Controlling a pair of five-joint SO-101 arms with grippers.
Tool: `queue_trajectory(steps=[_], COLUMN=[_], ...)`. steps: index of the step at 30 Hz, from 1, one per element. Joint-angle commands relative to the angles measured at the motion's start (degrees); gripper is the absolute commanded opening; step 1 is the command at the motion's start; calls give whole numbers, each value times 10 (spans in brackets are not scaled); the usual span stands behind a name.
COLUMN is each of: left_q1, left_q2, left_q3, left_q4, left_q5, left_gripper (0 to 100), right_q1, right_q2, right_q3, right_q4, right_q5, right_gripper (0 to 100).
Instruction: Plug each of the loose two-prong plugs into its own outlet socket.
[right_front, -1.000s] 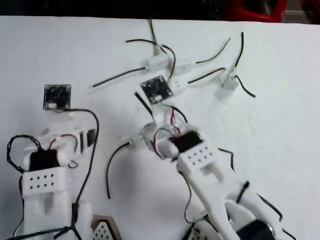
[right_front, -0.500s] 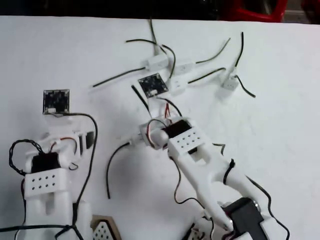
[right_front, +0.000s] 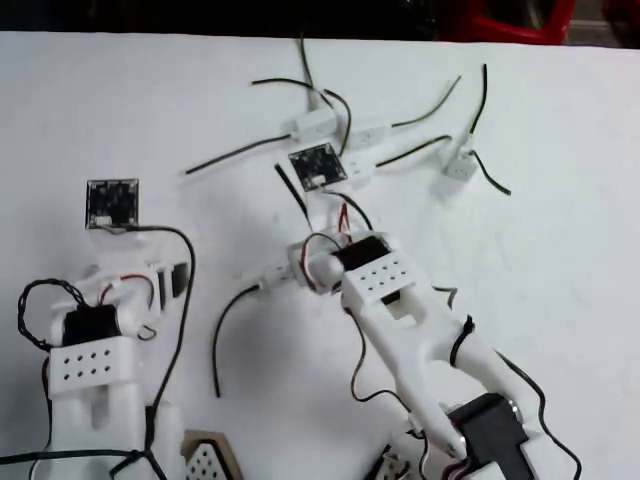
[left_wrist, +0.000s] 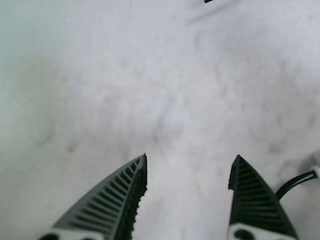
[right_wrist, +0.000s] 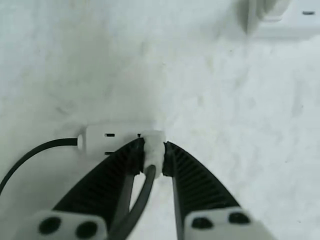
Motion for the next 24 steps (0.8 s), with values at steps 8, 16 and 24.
queue_trajectory(steps=[8,16,24], left_q1=[-7,-28,-28], left_q2=[-13,-13,-13], left_q3=[-2,-2,-4], left_q4=[-14,-17,-17], left_q5=[-4,-4,-4], left_gripper=[268,268,268], right_q1=[-18,-17,-19], right_q2=[31,29,4], right_q3=[-27,-25,-25], right_q4=[-22,-20,31], right_q5=[-4,-4,0], right_gripper=[16,16,16])
